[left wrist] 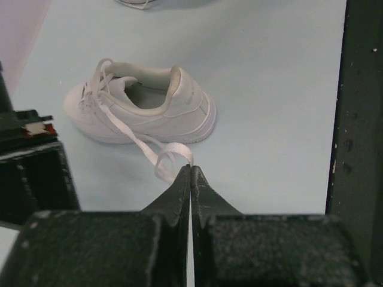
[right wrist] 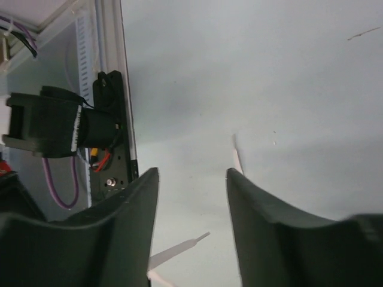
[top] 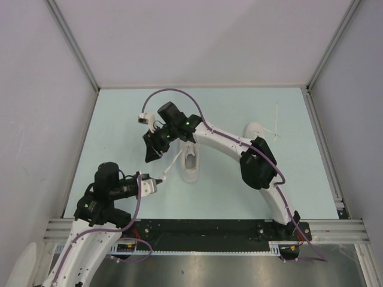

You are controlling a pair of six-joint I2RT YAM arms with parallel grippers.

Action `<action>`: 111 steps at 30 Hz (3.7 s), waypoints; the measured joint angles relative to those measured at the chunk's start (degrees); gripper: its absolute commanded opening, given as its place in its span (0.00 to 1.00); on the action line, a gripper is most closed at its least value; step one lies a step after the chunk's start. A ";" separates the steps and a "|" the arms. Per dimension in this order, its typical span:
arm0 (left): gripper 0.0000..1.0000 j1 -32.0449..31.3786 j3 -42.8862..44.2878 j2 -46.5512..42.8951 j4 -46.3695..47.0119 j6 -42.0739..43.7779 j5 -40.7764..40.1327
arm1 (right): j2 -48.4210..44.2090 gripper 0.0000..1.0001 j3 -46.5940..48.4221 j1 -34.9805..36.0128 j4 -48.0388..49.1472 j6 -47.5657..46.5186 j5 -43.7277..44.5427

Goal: Tie the shoes

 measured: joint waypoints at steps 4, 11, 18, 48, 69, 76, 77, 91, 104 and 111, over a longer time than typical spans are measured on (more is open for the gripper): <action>0.00 0.00 0.20 4.63 4.68 -4.39 -0.42 | -0.02 0.63 4.55 -1.90 -2.36 -0.02 -0.61; 0.00 0.04 2.91 20.92 20.59 -19.19 -4.28 | -5.29 0.61 4.04 -14.99 -2.49 -0.02 -1.46; 0.00 3.76 15.06 45.48 33.90 -34.62 -10.10 | -20.50 0.61 -7.61 -29.20 -3.37 -5.01 0.63; 0.00 11.45 36.41 85.88 32.22 -51.80 -8.61 | -11.98 0.43 -26.88 4.00 2.60 -50.86 9.03; 0.00 12.11 36.28 86.38 30.86 -51.78 -8.41 | -3.98 0.22 -26.58 5.11 8.55 -55.28 12.72; 0.00 12.13 36.28 86.38 30.88 -51.89 -8.37 | -1.29 0.00 -21.38 5.60 5.18 -55.01 14.69; 0.00 12.13 36.28 86.38 30.88 -51.89 -8.35 | -1.20 0.00 -21.07 5.62 4.90 -54.93 14.97; 0.00 12.17 33.03 82.01 30.08 -51.67 -7.69 | -18.05 0.00 -23.50 -2.73 2.19 -35.17 11.85; 0.41 12.20 20.83 69.64 22.73 -44.68 -5.55 | -31.01 0.00 -37.18 -14.43 0.61 -15.52 7.23; 0.55 13.18 14.21 55.82 24.39 -37.42 0.72 | -31.36 0.00 -39.54 -15.10 1.40 -10.54 5.31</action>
